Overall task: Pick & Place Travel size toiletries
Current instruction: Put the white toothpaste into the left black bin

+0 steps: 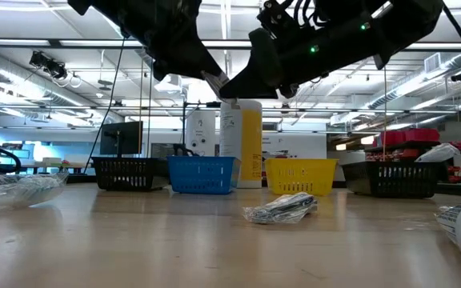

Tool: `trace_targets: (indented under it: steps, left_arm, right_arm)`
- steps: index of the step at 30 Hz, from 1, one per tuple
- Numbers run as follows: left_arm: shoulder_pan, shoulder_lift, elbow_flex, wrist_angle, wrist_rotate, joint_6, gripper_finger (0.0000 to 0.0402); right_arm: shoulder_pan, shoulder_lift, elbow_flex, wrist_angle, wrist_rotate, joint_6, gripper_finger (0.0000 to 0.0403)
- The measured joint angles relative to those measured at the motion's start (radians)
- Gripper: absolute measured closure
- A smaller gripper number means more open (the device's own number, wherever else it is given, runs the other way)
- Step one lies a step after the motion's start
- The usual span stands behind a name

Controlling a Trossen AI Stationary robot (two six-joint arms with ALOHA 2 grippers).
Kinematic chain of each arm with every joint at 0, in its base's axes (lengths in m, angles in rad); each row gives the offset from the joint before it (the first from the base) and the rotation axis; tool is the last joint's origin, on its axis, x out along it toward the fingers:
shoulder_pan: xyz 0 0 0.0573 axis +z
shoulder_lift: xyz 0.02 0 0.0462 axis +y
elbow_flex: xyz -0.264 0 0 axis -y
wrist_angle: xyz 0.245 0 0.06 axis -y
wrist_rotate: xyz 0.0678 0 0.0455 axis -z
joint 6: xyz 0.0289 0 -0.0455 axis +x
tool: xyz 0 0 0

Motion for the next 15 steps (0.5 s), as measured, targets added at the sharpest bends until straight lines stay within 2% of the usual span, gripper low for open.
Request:
trace_targets:
  steps: [7,15]
  left_arm:
    - [0.001,0.0,0.0,-0.02,-0.01,-0.001,0.0305]
    - [0.002,0.0,0.001,-0.126,-0.085,-0.051,0.0318]
  right_arm:
    - [-0.012,0.0,0.0,-0.002,-0.074,-0.015,0.0311]
    - [-0.013,0.0,0.0,-0.013,-0.078,-0.004,0.0251]
